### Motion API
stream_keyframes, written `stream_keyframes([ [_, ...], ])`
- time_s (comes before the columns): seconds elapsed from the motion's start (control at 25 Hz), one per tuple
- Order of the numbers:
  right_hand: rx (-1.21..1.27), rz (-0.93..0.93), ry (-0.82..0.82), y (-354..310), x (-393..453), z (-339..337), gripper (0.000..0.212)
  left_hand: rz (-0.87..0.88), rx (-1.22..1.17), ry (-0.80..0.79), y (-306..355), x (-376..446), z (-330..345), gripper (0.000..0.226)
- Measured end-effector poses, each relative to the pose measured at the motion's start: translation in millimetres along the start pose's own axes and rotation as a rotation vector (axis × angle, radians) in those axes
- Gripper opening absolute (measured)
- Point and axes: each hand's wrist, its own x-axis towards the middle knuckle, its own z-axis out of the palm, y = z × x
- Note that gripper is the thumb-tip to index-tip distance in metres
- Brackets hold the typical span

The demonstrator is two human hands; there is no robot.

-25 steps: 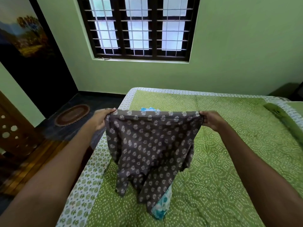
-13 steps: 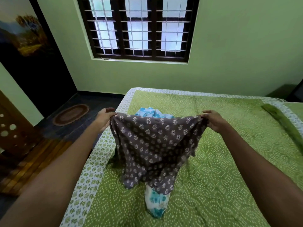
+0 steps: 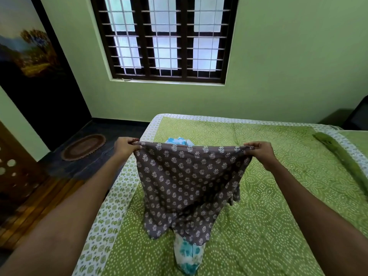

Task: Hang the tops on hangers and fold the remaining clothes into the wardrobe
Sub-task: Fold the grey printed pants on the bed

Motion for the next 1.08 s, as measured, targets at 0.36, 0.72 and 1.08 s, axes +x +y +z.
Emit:
stream_keyframes([
  [0.36, -0.17, -0.024, -0.967, -97, -51, 41, 0.02, -0.328, -0.95, -0.054, 10, 5, 23, 0.018],
  [0.72, -0.334, -0.792, -0.401, -133, -35, 87, 0.016, -0.213, -0.87, -0.955, 129, -43, 45, 0.012],
  [1.08, 0.019, -0.496, -0.629, -144, -42, 57, 0.031, -0.231, -0.886, -1.101, 149, -42, 50, 0.039],
])
